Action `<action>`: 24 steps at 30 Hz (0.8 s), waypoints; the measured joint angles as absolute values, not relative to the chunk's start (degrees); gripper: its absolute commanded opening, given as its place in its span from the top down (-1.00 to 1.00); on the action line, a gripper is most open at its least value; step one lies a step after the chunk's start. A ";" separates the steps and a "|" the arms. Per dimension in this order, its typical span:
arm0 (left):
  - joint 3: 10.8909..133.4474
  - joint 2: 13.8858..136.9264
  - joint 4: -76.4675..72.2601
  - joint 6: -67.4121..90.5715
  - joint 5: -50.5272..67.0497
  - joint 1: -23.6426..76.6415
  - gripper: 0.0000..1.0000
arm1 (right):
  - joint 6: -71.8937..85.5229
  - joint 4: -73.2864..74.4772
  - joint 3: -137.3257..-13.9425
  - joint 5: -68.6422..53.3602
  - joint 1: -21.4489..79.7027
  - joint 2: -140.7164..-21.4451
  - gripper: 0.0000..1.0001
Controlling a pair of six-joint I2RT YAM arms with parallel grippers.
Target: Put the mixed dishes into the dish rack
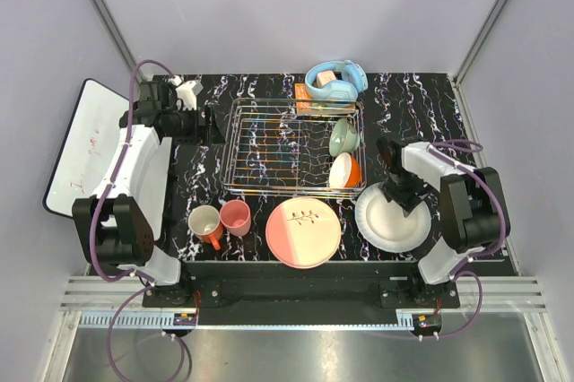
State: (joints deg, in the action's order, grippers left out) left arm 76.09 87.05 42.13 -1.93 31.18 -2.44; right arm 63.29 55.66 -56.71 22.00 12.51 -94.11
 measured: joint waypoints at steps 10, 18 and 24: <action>76.09 87.05 42.72 -3.31 29.76 -2.61 -0.72 | 63.18 58.17 -63.48 23.14 7.62 -100.05 -0.53; 76.09 87.05 42.94 -3.46 29.32 -2.96 -0.72 | 59.42 55.37 -69.23 23.49 0.97 -104.55 -0.51; 76.09 87.05 43.09 -3.46 29.28 -3.01 -0.72 | 53.25 53.95 -81.47 22.68 0.36 -113.36 -0.50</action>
